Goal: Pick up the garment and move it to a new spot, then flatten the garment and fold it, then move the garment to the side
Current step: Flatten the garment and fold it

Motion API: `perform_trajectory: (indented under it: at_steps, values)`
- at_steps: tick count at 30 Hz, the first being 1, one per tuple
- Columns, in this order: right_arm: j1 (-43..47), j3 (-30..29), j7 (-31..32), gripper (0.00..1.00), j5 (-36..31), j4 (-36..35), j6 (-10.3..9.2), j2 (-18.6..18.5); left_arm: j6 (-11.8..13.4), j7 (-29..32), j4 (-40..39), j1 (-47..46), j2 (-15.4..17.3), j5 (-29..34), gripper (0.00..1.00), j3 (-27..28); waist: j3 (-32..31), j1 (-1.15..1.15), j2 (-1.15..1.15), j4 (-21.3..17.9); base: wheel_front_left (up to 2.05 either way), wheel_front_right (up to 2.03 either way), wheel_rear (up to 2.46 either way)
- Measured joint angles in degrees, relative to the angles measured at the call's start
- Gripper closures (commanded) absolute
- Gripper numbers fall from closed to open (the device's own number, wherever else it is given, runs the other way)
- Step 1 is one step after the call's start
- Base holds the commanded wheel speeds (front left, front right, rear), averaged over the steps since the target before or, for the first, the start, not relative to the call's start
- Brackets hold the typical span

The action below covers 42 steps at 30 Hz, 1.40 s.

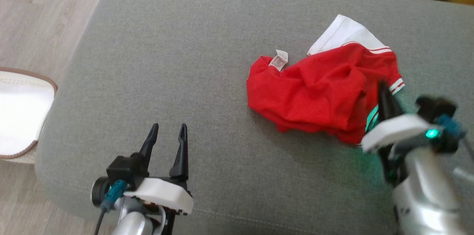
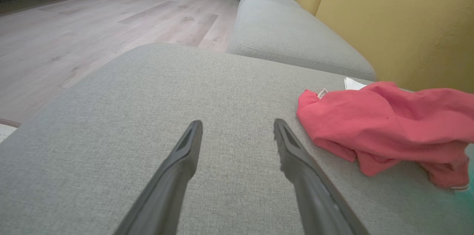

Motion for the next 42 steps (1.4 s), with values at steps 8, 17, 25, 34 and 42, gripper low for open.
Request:
perform_trajectory:
  at_steps: [8, 17, 25, 34, 42]
  values:
    - [-6.0, -4.4, 4.0, 1.00, -4.2, -7.6, 0.00, -4.8, -0.7, 0.0, -0.3, 0.1, -1.1, 0.8, 0.00, 0.2, 1.0, 0.00, 0.00, 0.5, 0.00, 0.00, 0.00]
    - [-1.5, -5.1, 6.2, 1.00, -5.1, -9.2, 0.00, -3.1, -1.3, 0.0, -0.3, 0.1, -1.7, 1.4, 0.00, 2.0, 1.7, 0.00, 0.00, 0.1, 0.00, 0.00, 0.00]
    - [6.2, -2.6, 8.8, 0.00, -4.7, -11.3, 0.00, -1.5, -1.9, 0.0, -0.3, 0.1, -2.1, 2.3, 0.00, 2.5, 1.9, 0.00, 0.00, -1.5, 0.00, 0.00, 0.00]
    - [10.1, 4.7, 19.0, 0.00, -0.6, -13.8, 0.00, -1.3, -2.5, 0.0, -0.2, 0.0, -2.8, 2.7, 0.00, 3.5, 2.9, 0.00, 0.00, -2.5, 0.00, 0.00, 0.00]
    - [7.2, 8.6, 26.1, 0.00, 1.6, -11.8, 0.00, -3.4, -2.6, 0.0, 0.3, -0.2, -3.0, 2.8, 0.00, 3.6, 3.5, 0.00, 0.00, -1.0, 0.00, 0.00, 0.00]
